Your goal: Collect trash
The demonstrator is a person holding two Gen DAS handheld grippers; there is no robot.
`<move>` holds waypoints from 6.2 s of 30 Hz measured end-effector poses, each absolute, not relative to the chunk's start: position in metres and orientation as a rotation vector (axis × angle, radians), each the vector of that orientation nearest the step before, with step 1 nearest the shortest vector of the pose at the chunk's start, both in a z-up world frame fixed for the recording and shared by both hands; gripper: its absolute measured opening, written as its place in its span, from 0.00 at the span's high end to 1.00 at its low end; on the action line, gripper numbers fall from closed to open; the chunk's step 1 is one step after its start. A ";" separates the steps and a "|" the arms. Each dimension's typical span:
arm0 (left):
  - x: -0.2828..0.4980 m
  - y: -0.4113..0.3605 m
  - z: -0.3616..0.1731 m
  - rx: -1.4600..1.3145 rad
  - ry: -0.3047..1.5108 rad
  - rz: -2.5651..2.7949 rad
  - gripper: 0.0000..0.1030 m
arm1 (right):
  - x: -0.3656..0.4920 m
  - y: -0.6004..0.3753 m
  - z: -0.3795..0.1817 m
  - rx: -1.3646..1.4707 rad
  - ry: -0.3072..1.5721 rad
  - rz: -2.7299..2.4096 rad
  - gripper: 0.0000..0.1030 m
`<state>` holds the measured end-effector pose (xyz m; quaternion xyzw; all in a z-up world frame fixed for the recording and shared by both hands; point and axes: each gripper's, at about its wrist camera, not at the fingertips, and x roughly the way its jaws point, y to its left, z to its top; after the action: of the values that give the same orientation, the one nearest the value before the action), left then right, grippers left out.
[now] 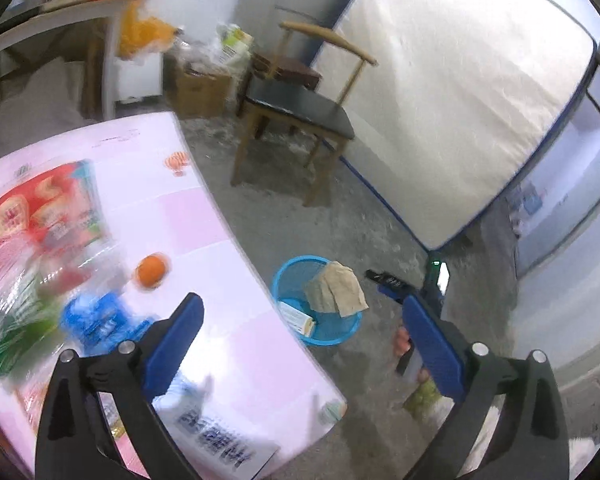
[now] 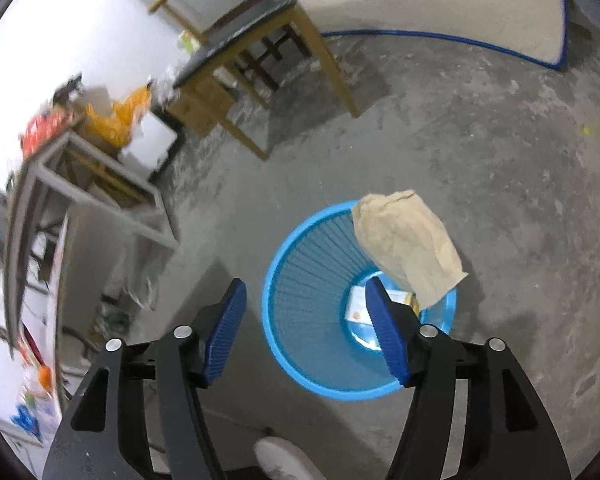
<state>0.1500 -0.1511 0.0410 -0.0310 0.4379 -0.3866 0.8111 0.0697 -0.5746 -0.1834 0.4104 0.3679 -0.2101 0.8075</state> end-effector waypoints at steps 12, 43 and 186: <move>0.102 -0.011 0.023 -0.276 0.859 -0.774 0.05 | 0.048 -0.653 -0.258 1.187 0.829 -0.530 0.41; 0.121 -0.015 -0.002 -0.192 0.864 -0.703 0.05 | 0.101 -0.620 -0.307 0.371 1.142 -0.688 0.99; 0.016 0.017 -0.071 -0.044 0.953 -0.588 0.17 | 0.150 -0.153 -0.023 -0.181 0.840 0.353 0.78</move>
<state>0.0161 0.0172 -0.0706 -0.0210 0.4517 -0.2789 0.8472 0.1497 -0.1529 -0.0233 -0.0875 0.4053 0.1702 0.8939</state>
